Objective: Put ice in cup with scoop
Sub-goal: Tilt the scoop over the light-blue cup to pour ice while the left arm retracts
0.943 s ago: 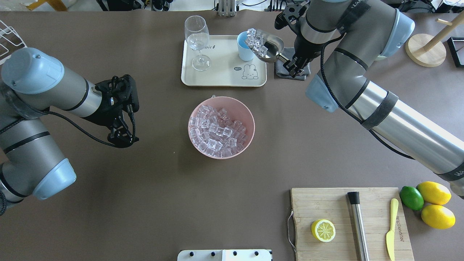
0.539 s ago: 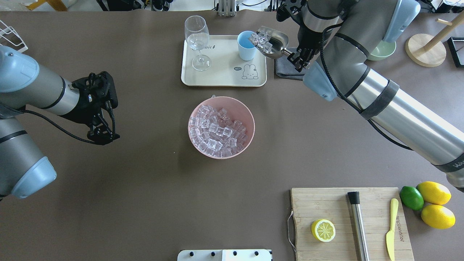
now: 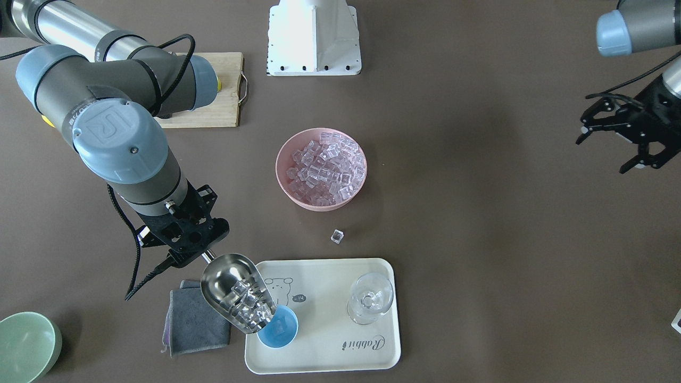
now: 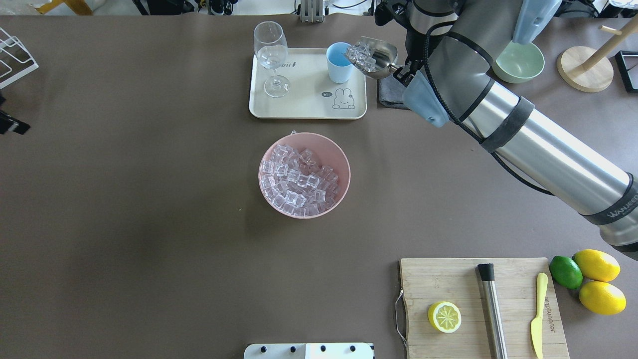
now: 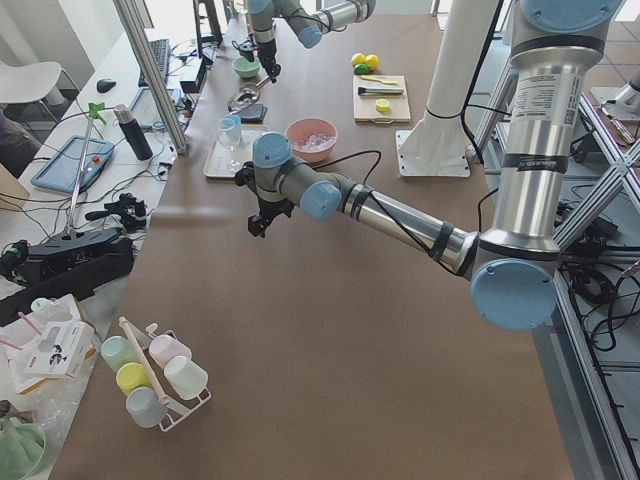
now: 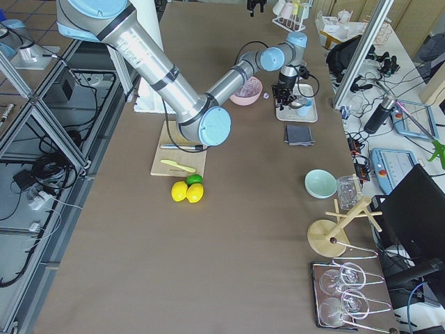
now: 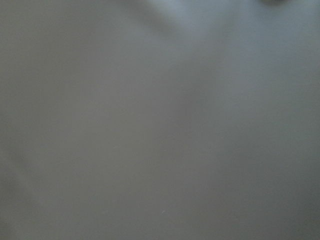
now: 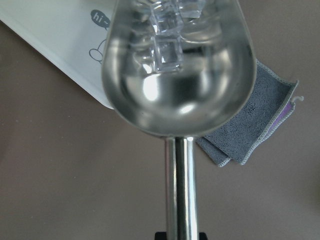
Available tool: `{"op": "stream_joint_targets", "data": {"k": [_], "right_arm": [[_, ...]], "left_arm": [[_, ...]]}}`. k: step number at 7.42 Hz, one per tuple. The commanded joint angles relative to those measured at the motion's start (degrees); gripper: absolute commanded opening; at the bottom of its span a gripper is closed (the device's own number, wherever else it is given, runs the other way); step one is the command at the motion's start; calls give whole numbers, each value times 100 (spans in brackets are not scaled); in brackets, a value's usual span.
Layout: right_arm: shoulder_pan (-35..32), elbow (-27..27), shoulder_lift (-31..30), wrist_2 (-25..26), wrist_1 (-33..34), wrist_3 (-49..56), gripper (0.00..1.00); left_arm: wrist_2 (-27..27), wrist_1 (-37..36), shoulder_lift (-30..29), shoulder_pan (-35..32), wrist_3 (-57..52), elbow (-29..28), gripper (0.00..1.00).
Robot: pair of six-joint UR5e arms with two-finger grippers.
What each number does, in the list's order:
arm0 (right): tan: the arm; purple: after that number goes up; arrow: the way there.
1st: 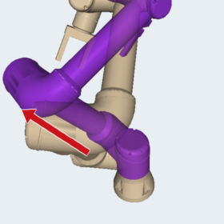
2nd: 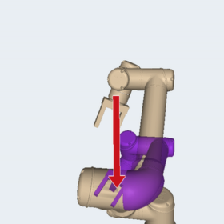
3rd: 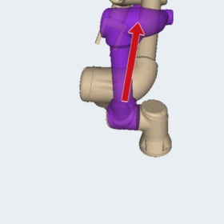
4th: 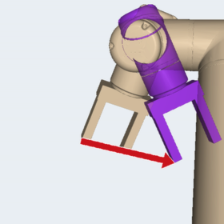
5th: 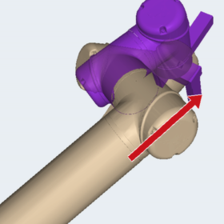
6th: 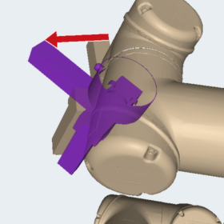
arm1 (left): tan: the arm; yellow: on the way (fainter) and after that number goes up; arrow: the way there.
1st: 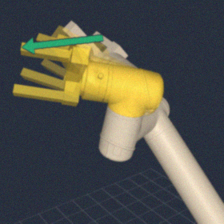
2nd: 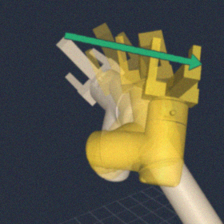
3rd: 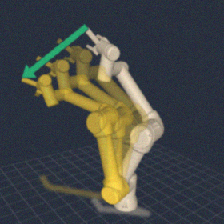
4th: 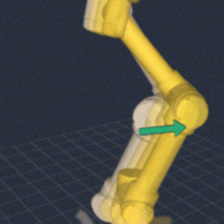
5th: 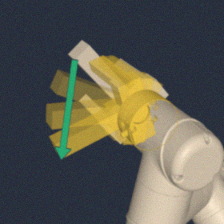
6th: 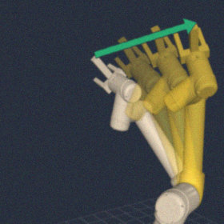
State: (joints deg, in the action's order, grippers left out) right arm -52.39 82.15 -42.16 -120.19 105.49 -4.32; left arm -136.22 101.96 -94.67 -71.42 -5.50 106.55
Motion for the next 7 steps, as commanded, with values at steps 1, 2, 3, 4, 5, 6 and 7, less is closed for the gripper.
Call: {"op": "stream_joint_targets", "data": {"k": [1,2,3,4,5,6,7], "right_arm": [[0,-287,347,13,540,483,0],[-8,-305,444,21,760,615,0],[-8,-314,489,74,867,712,0],[-8,-401,594,92,998,722,0],[-17,-558,777,161,1191,870,0],[-26,-586,797,223,1237,941,0],[-35,-612,840,267,1333,1020,0]], "left_arm": [[-450,-115,413,-1809,-3,-695,99],[-450,-115,623,-1979,-21,-732,99],[-162,-115,782,-2129,-21,-846,99],[467,-115,870,-2148,-21,-977,99],[560,-107,871,-2156,-30,-1196,99],[535,-115,863,-2148,-30,-1303,99],[526,-124,871,-2148,-30,-1321,99]]}}
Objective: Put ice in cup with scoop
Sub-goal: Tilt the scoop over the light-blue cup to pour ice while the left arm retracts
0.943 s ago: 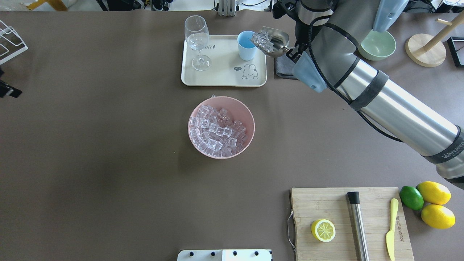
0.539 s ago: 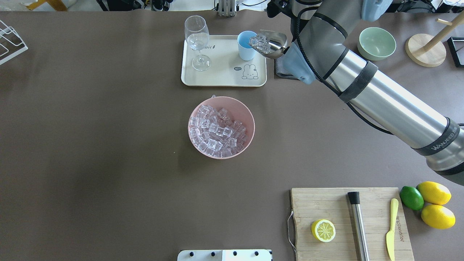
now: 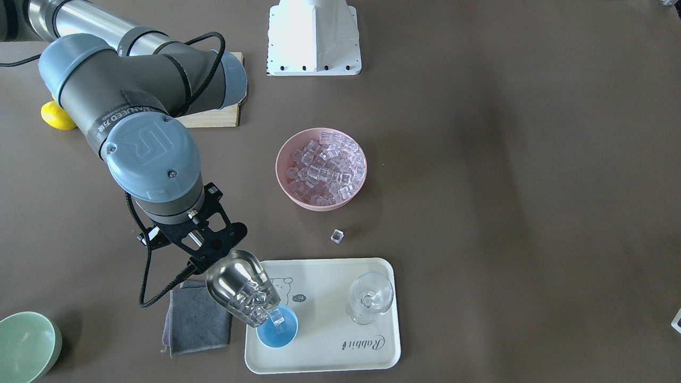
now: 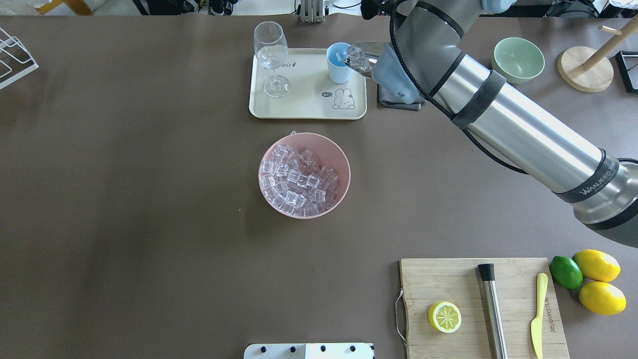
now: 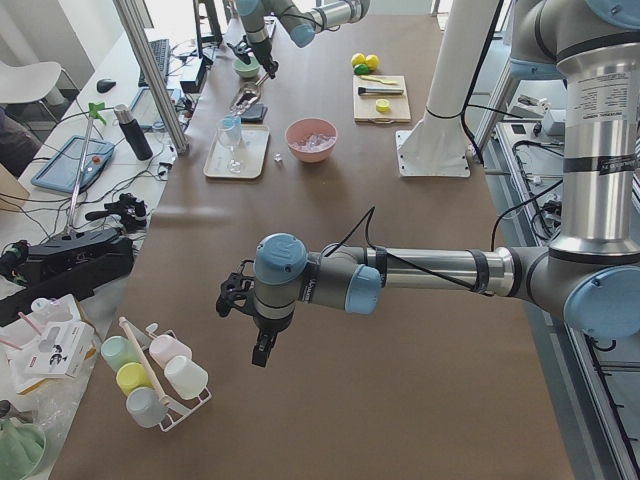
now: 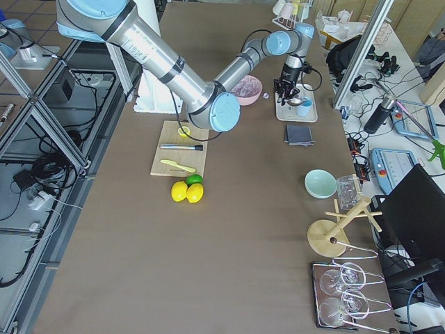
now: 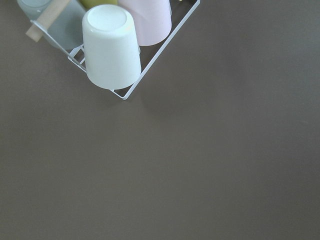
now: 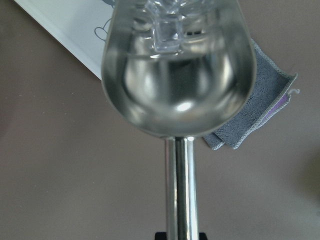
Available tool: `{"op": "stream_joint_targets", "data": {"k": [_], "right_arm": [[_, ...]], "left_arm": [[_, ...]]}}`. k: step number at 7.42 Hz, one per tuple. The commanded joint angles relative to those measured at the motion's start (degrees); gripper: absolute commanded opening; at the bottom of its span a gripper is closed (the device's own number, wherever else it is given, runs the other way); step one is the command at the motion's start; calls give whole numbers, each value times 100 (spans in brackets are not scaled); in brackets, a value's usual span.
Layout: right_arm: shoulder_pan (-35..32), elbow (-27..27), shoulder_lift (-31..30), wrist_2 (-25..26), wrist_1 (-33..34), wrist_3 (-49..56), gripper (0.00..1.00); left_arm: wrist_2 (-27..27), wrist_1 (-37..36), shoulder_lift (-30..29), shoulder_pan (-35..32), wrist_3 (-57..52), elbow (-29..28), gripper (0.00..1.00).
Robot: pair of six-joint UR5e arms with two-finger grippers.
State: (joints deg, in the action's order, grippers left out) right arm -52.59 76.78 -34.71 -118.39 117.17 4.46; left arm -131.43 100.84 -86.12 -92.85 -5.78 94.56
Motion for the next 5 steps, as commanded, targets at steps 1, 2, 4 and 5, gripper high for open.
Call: {"op": "stream_joint_targets", "data": {"k": [1,2,4,5], "right_arm": [[-15,-84,105,131,235,195,0],[-23,-101,105,158,236,230,0],[-23,-128,219,193,385,239,0],[-23,-76,202,193,394,239,0]], "left_arm": [[48,-3,51,-5,-2,-105,99],[-31,-11,61,-5,7,-105,99],[-855,-20,157,-5,42,-123,99],[-858,-20,149,-5,51,-61,99]]}}
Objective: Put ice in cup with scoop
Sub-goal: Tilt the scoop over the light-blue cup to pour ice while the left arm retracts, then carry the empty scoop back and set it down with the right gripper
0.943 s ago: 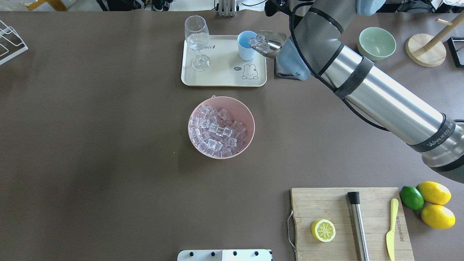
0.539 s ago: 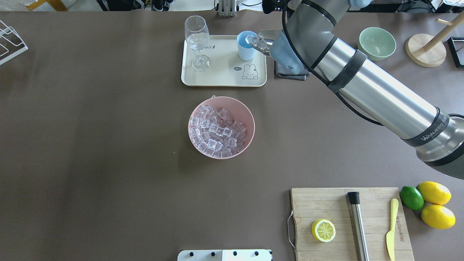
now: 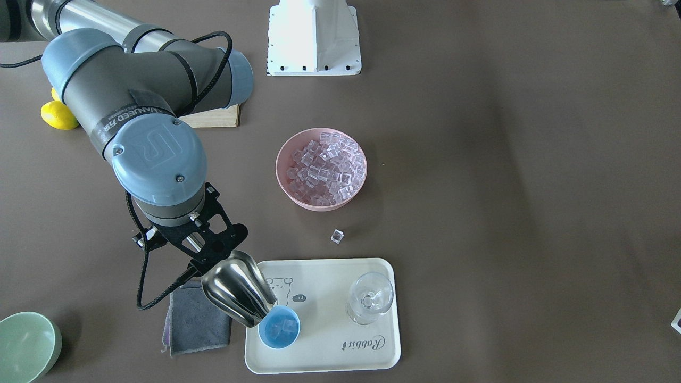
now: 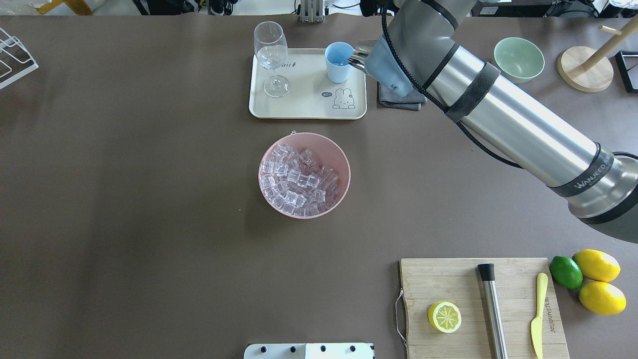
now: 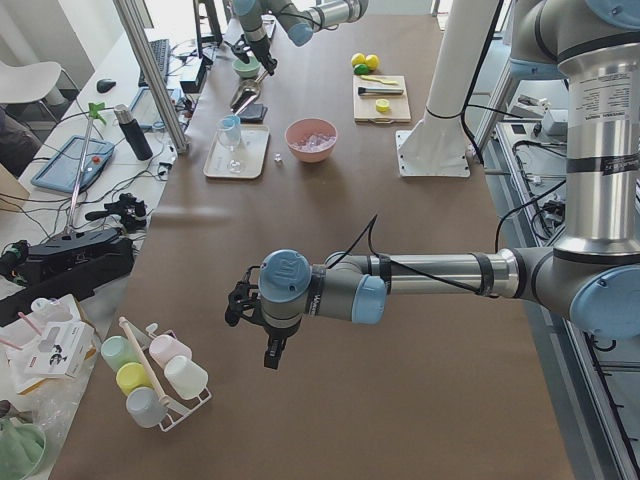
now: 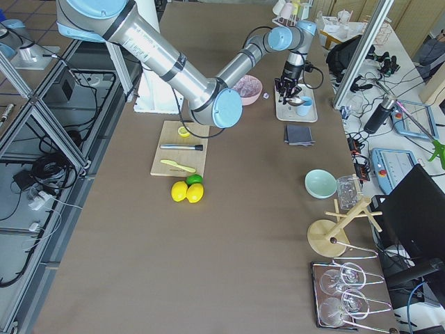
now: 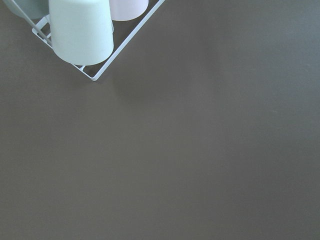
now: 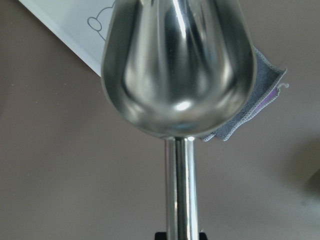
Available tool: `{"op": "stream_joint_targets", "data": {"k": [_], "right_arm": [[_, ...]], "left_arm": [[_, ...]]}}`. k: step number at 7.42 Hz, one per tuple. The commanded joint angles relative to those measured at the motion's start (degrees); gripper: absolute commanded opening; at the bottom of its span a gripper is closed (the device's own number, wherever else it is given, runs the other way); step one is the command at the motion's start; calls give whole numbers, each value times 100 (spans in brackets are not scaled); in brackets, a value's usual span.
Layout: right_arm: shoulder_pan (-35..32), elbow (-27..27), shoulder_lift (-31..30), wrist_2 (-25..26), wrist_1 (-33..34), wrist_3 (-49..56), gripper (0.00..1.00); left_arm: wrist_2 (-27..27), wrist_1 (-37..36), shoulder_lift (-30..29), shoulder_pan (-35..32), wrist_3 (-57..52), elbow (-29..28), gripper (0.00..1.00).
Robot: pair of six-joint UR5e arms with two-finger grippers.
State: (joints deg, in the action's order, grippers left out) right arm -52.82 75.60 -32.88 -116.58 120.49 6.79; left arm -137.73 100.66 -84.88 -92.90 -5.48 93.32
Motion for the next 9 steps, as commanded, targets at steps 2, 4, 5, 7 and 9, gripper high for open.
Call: {"op": "stream_joint_targets", "data": {"k": [2,4,5,7,9], "right_arm": [[-219,794,-453,-101,71,-116,0],[-439,2538,-1845,-260,36,-1033,0],[-501,3156,-2506,-451,-112,-2736,0],[-519,3926,-4515,-645,-2081,-3922,0],[-956,3910,-5688,-943,-2748,-3914,0]], "left_arm": [[-211,6,-2,44,12,90,99],[-246,24,-46,70,20,116,99],[-255,24,-47,70,21,116,99],[-229,24,-64,62,21,125,99],[-220,15,-64,61,21,116,99]]}}
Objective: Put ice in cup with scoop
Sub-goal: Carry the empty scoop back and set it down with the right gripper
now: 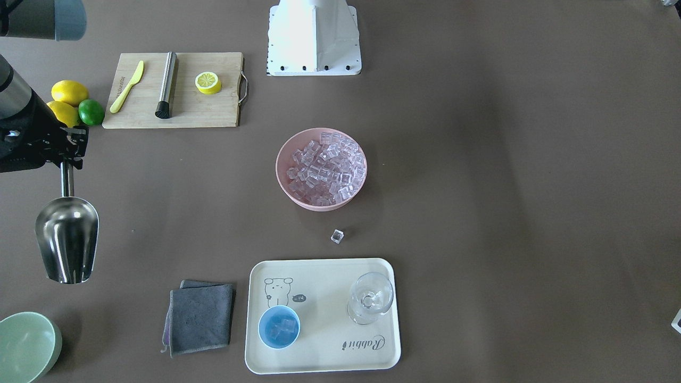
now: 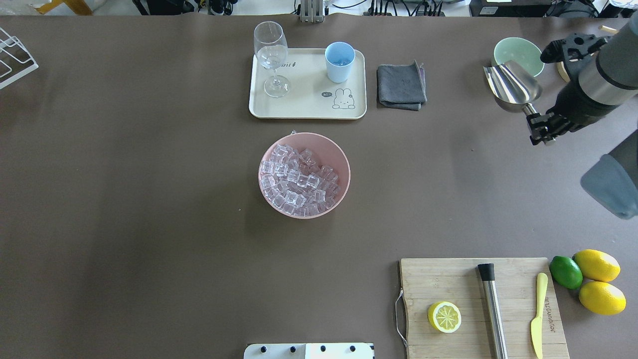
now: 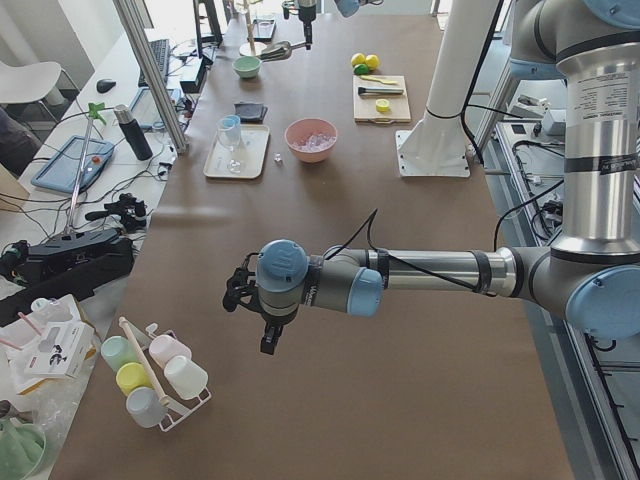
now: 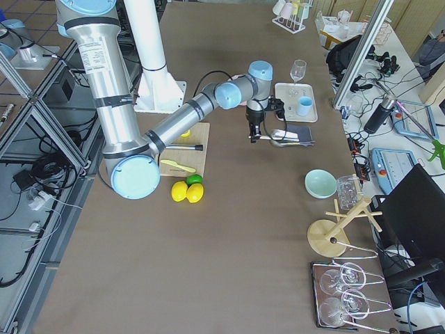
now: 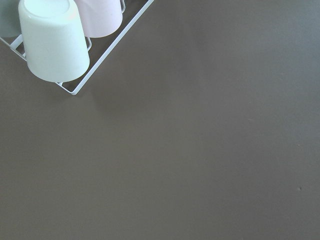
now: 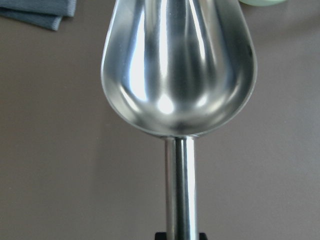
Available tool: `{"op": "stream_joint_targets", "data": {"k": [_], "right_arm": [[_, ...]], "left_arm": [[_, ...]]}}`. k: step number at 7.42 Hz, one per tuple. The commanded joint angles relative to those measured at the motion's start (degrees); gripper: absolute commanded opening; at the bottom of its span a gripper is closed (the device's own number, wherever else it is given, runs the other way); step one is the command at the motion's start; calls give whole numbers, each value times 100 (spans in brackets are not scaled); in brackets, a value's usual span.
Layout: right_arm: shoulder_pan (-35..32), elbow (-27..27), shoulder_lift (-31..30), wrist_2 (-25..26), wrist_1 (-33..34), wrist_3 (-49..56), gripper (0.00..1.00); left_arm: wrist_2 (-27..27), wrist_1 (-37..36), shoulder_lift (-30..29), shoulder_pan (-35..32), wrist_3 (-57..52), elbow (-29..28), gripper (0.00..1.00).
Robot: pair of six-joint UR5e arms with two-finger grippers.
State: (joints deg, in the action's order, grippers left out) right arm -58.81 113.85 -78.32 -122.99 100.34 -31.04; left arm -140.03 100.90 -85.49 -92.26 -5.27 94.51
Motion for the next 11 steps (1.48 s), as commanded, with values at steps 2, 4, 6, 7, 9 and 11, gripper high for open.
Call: {"op": "stream_joint_targets", "data": {"k": [2,4,6,7,9,11], "right_arm": [[-596,-378,-2000,-418,-1932,-182,0],[-614,-1282,-2319,-436,-3741,-769,0],[-614,-1576,-2337,-462,-4136,-938,0],[-614,-1594,-2372,-471,-4154,-921,0],[-605,-1708,-2372,-489,-4189,-877,0],[-597,-1778,-2364,-489,-4198,-860,0]], "left_arm": [[-6,-9,6,-3,0,-20,99],[2,-17,-3,-20,0,15,99],[2,-26,6,-3,0,50,99],[2,-26,14,-3,0,41,99],[2,-35,14,-12,0,32,99],[2,-35,14,-3,0,32,99]]}}
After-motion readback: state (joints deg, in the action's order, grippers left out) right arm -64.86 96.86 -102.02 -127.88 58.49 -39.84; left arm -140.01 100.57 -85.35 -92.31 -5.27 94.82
